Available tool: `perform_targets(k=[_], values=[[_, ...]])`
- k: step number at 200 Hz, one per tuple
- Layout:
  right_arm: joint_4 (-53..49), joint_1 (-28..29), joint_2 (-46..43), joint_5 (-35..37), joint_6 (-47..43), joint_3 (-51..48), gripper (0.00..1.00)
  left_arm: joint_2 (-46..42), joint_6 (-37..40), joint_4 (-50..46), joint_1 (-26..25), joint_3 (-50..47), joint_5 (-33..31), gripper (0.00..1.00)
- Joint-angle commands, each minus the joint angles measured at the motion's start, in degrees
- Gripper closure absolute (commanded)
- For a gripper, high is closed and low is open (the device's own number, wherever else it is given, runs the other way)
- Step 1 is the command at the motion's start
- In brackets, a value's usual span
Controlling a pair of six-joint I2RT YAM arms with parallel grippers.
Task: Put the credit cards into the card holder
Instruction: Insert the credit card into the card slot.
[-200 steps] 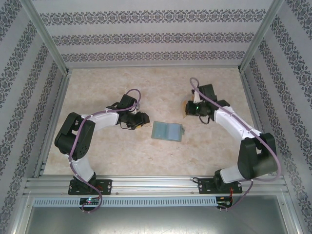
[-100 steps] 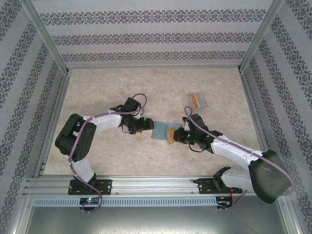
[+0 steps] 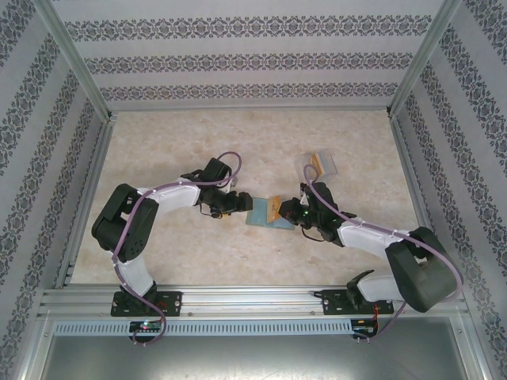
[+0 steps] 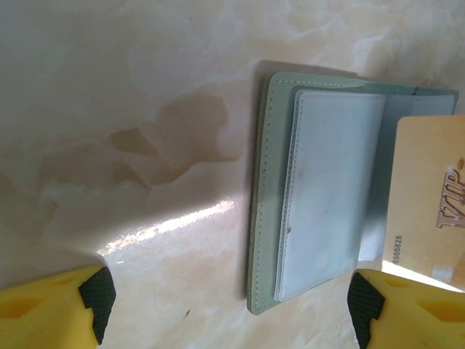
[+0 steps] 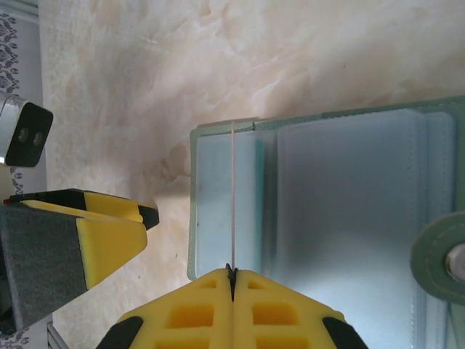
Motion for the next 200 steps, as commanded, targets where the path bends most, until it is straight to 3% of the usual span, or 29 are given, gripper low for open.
perform_targets(k=[1,124,200], values=[[4.7,-0.3,2.4,-2.5,0.9,-1.0,1.00,1.7,0.3,-0.1,-1.7,1.0,0.7,0.14],[4.0,-2.8,0.8,-2.8,0.3,-3.3,1.00,3.9,1.4,-1.3,-3.4,3.6,0.7,0.15],[7.1,-2.3,6.9,-6.2,-0.4,-1.8,1.00,5.3,0.3,0.5,-4.6,3.6,1.7,0.17]])
